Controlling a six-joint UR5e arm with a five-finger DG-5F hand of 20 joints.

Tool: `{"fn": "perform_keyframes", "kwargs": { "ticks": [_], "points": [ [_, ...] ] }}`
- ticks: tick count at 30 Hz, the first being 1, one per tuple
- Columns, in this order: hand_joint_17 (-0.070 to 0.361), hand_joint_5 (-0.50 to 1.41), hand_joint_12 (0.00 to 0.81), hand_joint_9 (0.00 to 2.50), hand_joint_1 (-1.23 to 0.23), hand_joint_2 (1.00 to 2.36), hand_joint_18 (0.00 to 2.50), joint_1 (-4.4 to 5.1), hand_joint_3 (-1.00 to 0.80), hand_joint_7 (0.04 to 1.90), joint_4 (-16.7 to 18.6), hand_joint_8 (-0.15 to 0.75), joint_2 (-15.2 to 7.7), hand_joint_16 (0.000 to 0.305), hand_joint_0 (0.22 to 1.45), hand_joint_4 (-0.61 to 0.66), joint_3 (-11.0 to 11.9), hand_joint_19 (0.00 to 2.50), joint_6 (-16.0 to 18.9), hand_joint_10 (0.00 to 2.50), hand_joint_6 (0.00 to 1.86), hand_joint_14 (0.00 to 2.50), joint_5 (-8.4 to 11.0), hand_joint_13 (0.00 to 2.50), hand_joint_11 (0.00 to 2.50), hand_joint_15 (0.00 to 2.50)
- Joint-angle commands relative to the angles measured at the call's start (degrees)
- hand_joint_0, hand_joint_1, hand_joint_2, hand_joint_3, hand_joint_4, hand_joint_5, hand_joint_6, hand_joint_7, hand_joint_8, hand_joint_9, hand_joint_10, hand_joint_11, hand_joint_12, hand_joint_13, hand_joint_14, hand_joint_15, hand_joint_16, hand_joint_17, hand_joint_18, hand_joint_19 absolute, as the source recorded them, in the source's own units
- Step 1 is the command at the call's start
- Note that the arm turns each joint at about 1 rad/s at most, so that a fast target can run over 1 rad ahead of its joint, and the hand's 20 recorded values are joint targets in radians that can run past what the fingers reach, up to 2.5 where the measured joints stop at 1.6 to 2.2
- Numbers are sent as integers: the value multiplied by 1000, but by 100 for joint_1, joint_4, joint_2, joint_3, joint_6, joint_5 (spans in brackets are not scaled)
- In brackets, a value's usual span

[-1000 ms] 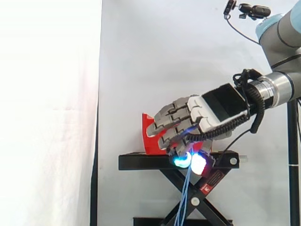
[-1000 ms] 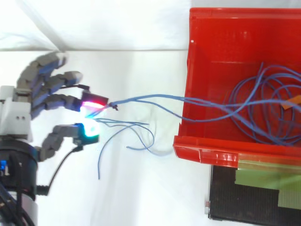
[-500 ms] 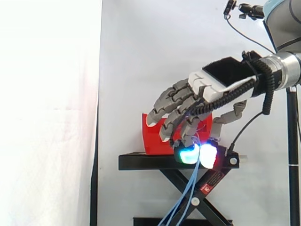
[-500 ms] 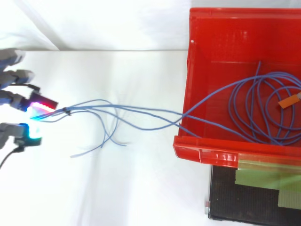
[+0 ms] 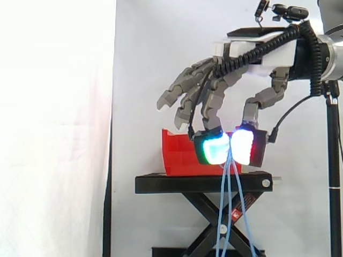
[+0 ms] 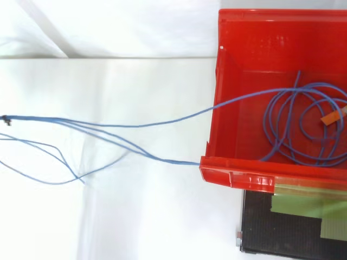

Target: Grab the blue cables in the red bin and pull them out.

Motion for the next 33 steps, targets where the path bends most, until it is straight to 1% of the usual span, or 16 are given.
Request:
{"fn": "perform_keyframes", "kwargs": {
  "ticks": [1,2,3,4,5,7,9,11,13,15,19,22,23,26,27,33],
  "points": [
    [80,777,285,800,-798,1000,402,98,-1000,669,101,239,12,36,941,173,0,536,1831,17,770,14,192,517,536,360],
    [80,777,284,799,-799,1000,403,142,-1000,669,162,239,12,35,941,174,0,536,2121,17,769,14,359,518,540,364],
    [80,777,284,798,-799,1000,403,169,-1000,668,206,239,21,35,940,174,0,536,2261,17,769,14,447,519,547,364],
    [80,777,284,798,-799,1000,402,213,-1000,658,338,242,12,35,941,173,0,536,2639,17,772,14,676,520,546,365],
    [80,776,283,797,-799,1000,402,230,-1000,669,382,238,12,35,940,167,0,536,2833,19,769,14,755,521,546,365],
    [80,777,283,798,-800,1000,403,283,-1000,669,461,238,12,35,940,175,0,536,3369,17,768,14,931,522,547,368],
    [80,777,283,799,-800,1000,403,301,-1000,662,470,238,12,35,940,167,0,536,3580,17,768,14,966,523,539,362],
    [80,778,284,798,-800,1000,403,345,-1000,663,479,241,12,35,940,167,-9,536,3914,17,766,14,1001,522,546,365],
    [80,778,284,799,-800,1000,404,371,-1000,673,496,241,12,35,941,167,-9,536,4089,17,762,14,1010,523,543,364],
    [80,779,285,799,-800,1000,402,415,-1000,665,628,241,12,35,941,167,-9,536,4423,17,764,14,1063,523,539,362],
    [80,780,283,799,-801,1000,402,441,-1000,667,742,242,12,35,940,167,-35,536,4731,19,761,14,1115,526,543,366],
    [79,780,284,801,-801,1000,402,459,-1000,668,821,240,12,35,939,167,-167,536,4951,17,761,16,1115,526,549,369],
    [80,778,283,802,-801,1000,402,476,-1000,675,988,240,12,35,940,168,-343,536,5118,17,760,15,1115,527,549,362],
    [79,780,283,802,-801,1000,400,476,-1000,668,1190,242,12,35,940,167,-483,536,5285,17,759,14,1124,527,540,369],
    [79,780,284,802,-802,1000,400,476,-1000,667,1296,242,12,35,940,169,-519,536,5487,17,759,15,1124,526,548,366],
    [79,781,284,805,-802,1000,400,494,-1000,671,1340,241,12,35,940,169,-562,535,5917,17,755,15,1203,528,547,365]
  ]
}}
